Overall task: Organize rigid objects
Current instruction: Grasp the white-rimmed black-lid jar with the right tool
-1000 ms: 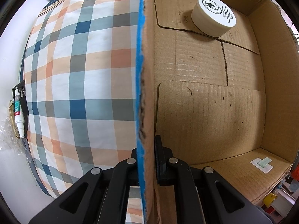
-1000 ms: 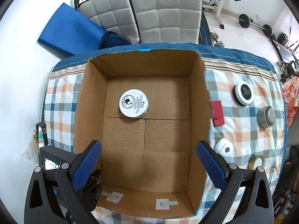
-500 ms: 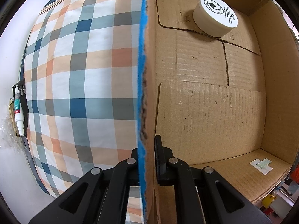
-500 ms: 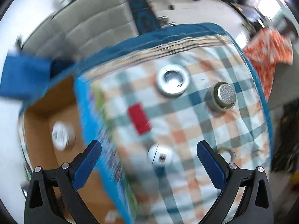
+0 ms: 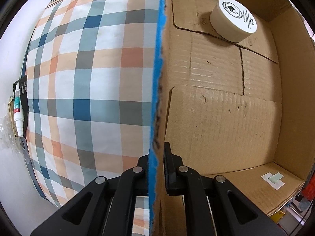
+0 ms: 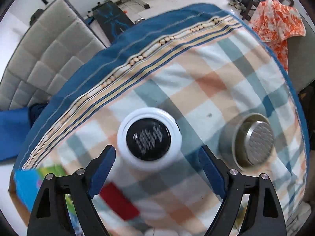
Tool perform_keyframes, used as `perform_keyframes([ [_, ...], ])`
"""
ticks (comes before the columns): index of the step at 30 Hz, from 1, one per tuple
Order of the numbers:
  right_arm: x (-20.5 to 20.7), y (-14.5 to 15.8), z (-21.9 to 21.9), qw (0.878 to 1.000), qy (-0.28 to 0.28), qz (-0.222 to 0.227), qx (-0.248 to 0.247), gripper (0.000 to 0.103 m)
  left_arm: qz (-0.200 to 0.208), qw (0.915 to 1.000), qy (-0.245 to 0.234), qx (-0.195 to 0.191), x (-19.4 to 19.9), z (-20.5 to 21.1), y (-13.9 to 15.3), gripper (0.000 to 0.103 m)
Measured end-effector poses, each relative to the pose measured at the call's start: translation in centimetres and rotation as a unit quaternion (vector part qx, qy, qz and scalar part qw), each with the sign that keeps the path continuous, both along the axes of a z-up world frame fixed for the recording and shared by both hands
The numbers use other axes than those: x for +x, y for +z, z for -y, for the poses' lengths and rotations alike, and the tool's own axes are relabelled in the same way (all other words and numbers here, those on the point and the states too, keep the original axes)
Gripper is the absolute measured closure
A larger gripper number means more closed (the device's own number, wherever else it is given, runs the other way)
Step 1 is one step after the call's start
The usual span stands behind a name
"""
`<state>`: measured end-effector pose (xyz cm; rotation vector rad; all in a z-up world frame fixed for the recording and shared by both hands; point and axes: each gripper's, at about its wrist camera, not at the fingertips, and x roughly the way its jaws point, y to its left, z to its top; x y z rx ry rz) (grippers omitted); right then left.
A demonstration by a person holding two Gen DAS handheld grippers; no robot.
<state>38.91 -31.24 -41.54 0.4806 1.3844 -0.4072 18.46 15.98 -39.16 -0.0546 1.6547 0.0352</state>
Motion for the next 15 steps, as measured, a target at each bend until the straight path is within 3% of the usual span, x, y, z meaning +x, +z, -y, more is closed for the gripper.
perform_keyframes([
  [3,0.9,-2.4,-0.1,1.0,-0.002,-0.021,0.007,0.016,-0.001,1.0,0.004,0.001,-0.1,-0.1,-0.1,0.098],
  [4,1.3,-3.0,-0.1,1.0,0.0,-0.025,0.009,0.023,-0.002,1.0,0.004,0.0,-0.1,-0.1,-0.1,0.098],
  [5,1.4,-3.5,-0.2,1.0,0.001,-0.029,0.008,0.024,-0.002,1.0,0.005,0.0,-0.1,-0.1,-0.2,0.098],
  [8,1.4,-3.5,-1.2,0.999,0.02,-0.032,-0.017,0.025,-0.002,1.0,0.008,-0.001,-0.1,-0.2,-0.3,0.098],
  [15,-4.0,-3.8,-4.3,0.991,0.096,-0.089,0.013,0.025,-0.002,1.0,0.006,-0.002,-0.1,-0.4,-0.4,0.098],
])
